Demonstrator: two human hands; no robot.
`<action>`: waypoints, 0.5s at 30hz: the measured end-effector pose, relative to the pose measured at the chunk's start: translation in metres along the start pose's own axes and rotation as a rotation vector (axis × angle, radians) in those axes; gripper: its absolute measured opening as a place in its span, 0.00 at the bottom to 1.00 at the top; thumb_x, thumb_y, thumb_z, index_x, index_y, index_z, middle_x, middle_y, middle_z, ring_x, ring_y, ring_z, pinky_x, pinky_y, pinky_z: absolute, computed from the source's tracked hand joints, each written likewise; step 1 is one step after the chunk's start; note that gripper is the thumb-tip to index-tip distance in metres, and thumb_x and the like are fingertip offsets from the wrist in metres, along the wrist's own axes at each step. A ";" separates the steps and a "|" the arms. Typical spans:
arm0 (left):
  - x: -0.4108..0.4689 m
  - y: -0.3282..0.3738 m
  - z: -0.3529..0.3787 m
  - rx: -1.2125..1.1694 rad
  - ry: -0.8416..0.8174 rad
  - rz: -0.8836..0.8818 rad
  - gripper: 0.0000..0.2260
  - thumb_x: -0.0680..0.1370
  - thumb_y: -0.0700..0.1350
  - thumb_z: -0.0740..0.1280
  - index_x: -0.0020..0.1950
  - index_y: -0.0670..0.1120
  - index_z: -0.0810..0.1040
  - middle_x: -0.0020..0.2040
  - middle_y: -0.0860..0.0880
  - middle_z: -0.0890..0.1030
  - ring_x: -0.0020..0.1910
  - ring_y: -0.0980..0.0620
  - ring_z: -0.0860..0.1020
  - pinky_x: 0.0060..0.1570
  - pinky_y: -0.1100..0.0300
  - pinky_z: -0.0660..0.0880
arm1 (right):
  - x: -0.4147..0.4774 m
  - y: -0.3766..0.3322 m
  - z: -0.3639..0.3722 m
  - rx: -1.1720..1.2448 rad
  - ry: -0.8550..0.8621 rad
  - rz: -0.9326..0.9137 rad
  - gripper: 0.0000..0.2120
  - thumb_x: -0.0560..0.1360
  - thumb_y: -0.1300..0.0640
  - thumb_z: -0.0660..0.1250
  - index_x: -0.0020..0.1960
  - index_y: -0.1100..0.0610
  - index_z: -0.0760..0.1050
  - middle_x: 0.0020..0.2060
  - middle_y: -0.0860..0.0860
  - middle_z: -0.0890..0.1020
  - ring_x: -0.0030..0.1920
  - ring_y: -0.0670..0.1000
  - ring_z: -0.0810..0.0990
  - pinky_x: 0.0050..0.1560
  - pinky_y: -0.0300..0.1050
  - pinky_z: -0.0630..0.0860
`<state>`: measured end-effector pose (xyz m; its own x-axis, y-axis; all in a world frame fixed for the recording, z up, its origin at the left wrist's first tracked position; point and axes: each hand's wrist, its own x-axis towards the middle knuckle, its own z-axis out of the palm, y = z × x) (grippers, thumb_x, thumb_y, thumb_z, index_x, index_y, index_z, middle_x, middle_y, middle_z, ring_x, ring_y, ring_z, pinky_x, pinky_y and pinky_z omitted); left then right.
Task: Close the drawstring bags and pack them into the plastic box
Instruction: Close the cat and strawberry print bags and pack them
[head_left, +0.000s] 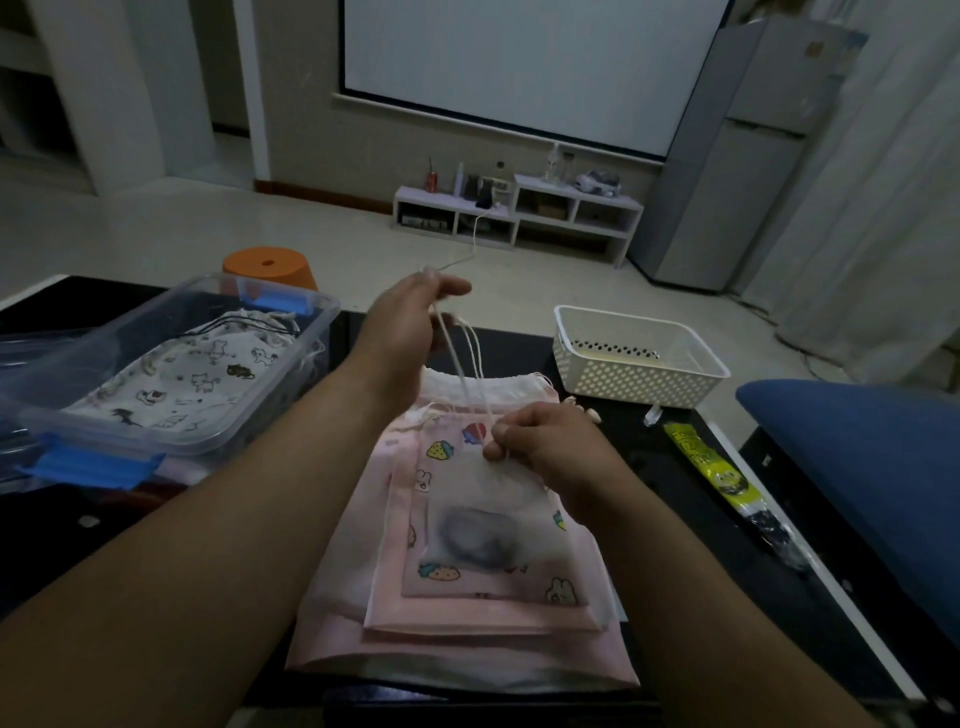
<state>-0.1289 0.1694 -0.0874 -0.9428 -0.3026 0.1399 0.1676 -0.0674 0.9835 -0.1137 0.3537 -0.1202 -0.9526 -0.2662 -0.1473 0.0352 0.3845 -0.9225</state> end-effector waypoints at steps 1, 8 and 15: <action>0.003 0.001 -0.002 0.150 0.042 0.070 0.19 0.88 0.53 0.52 0.59 0.49 0.82 0.60 0.50 0.78 0.59 0.51 0.76 0.61 0.51 0.75 | -0.001 0.000 0.001 -0.012 -0.002 0.002 0.08 0.79 0.62 0.71 0.42 0.58 0.85 0.46 0.55 0.88 0.54 0.55 0.84 0.55 0.50 0.80; 0.001 0.013 0.010 0.216 -0.109 0.165 0.19 0.88 0.55 0.52 0.63 0.54 0.81 0.68 0.54 0.76 0.65 0.55 0.74 0.66 0.50 0.73 | -0.003 -0.005 0.010 -0.200 -0.139 -0.053 0.08 0.81 0.57 0.70 0.48 0.57 0.87 0.45 0.45 0.88 0.50 0.43 0.84 0.52 0.41 0.76; -0.010 0.017 0.029 0.384 -0.354 0.076 0.27 0.84 0.65 0.57 0.80 0.54 0.67 0.77 0.49 0.71 0.72 0.48 0.72 0.69 0.46 0.72 | -0.003 -0.006 0.011 -0.207 -0.130 -0.100 0.07 0.82 0.54 0.69 0.52 0.53 0.86 0.45 0.47 0.87 0.49 0.51 0.84 0.48 0.42 0.78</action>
<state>-0.1252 0.1985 -0.0690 -0.9828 0.0507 0.1774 0.1843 0.3151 0.9310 -0.1075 0.3425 -0.1185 -0.9010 -0.4181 -0.1156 -0.1327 0.5195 -0.8441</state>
